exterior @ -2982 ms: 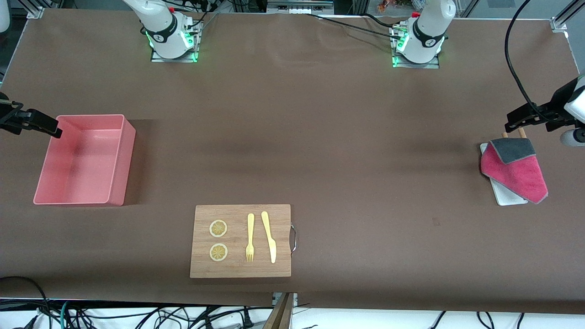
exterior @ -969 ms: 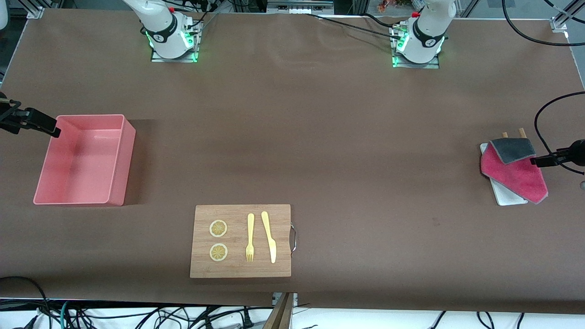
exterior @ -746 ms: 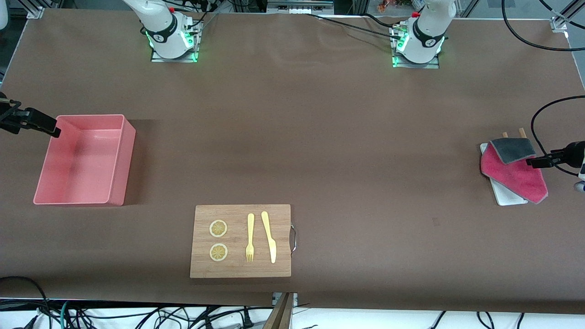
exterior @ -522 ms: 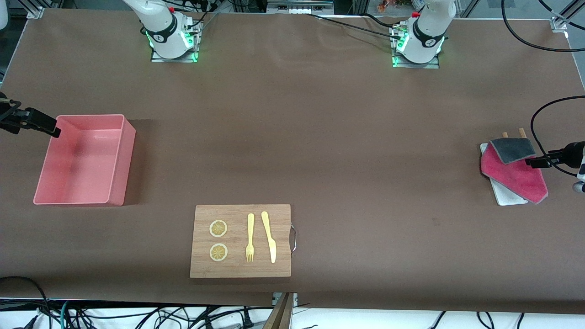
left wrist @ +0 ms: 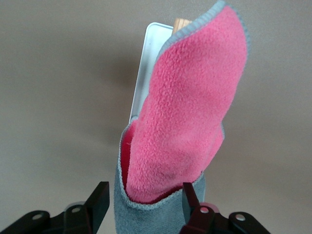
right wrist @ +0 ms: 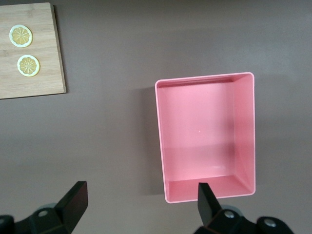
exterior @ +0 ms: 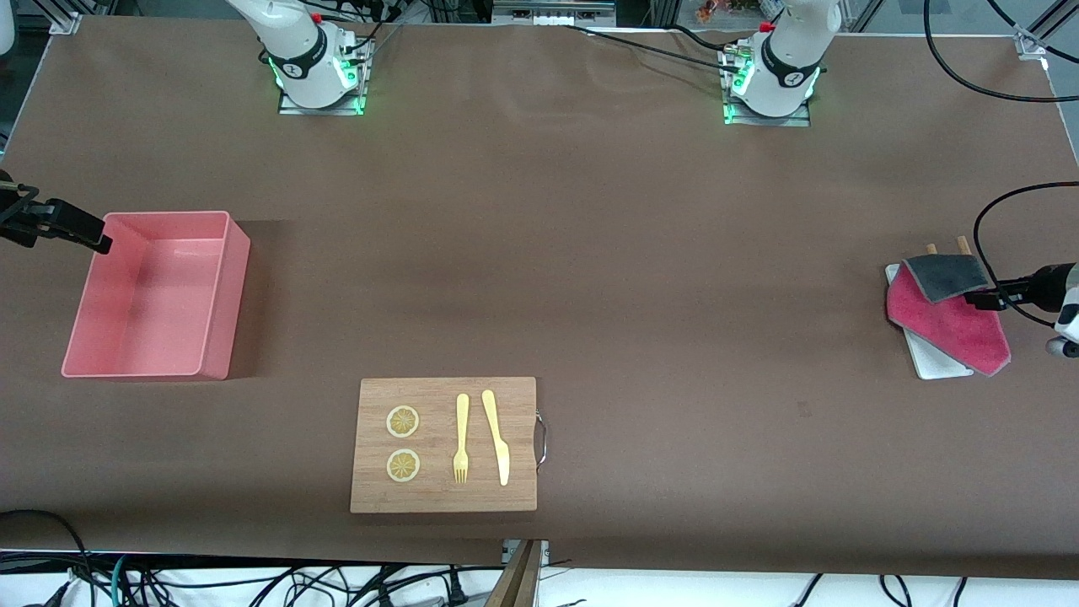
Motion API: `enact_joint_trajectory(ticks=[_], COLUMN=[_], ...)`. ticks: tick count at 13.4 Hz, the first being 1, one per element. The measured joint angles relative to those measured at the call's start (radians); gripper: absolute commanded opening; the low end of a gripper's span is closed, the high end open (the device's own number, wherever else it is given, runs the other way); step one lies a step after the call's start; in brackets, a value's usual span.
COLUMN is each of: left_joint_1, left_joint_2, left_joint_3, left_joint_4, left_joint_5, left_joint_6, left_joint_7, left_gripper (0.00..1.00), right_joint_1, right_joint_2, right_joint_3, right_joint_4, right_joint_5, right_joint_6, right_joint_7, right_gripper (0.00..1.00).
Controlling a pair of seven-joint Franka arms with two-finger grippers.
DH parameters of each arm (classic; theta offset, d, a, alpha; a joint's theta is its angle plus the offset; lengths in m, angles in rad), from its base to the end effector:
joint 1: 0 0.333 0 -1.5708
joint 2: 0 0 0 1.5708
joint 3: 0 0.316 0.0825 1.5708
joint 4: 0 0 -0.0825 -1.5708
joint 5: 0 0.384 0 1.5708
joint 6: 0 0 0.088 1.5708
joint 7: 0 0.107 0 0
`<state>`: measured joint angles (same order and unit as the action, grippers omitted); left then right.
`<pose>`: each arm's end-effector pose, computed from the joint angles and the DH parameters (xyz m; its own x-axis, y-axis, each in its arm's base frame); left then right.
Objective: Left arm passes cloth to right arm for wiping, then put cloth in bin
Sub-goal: 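Lower the left gripper onto the pink-grey cloth and close it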
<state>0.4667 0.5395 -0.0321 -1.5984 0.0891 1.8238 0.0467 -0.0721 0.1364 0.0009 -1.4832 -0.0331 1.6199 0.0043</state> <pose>0.5874 0.2833 0.2964 0.8889 0.3359 -0.3116 0.3396 -0.9395 -0.0441 0.5985 -0.0461 0.5916 0.9973 -0.0738 0.0004 -0.0738 -0.9967 0.0329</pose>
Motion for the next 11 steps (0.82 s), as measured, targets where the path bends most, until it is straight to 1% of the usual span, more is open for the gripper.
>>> enact_joint_trajectory(ticks=[2, 3, 6, 8, 9, 11], left_joint_1=[0.000, 0.001, 0.004, 0.004, 0.004, 0.004], left_joint_2=[0.002, 0.002, 0.002, 0.002, 0.002, 0.002], left_joint_3=[0.000, 0.000, 0.000, 0.000, 0.000, 0.000], left_joint_4=[0.000, 0.001, 0.001, 0.001, 0.002, 0.003], left_joint_5=[0.000, 0.000, 0.000, 0.000, 0.000, 0.000], left_joint_6=[0.001, 0.001, 0.002, 0.002, 0.002, 0.003], left_joint_7=[0.012, 0.014, 0.019, 0.023, 0.027, 0.036], left_gripper=[0.42, 0.41, 0.40, 0.37, 0.33, 0.29], right_joint_1=[0.000, 0.001, 0.001, 0.001, 0.001, 0.001], right_joint_2=[0.000, 0.000, 0.000, 0.000, 0.000, 0.000], right_joint_3=[0.001, 0.001, 0.001, 0.002, 0.002, 0.002], right_joint_4=[0.000, 0.000, 0.000, 0.000, 0.000, 0.000], right_joint_5=[0.000, 0.000, 0.000, 0.000, 0.000, 0.000], right_joint_6=[0.000, 0.000, 0.000, 0.000, 0.000, 0.000], right_joint_7=[0.000, 0.000, 0.000, 0.000, 0.000, 0.000], right_gripper=[1.00, 1.00, 1.00, 1.00, 1.00, 1.00])
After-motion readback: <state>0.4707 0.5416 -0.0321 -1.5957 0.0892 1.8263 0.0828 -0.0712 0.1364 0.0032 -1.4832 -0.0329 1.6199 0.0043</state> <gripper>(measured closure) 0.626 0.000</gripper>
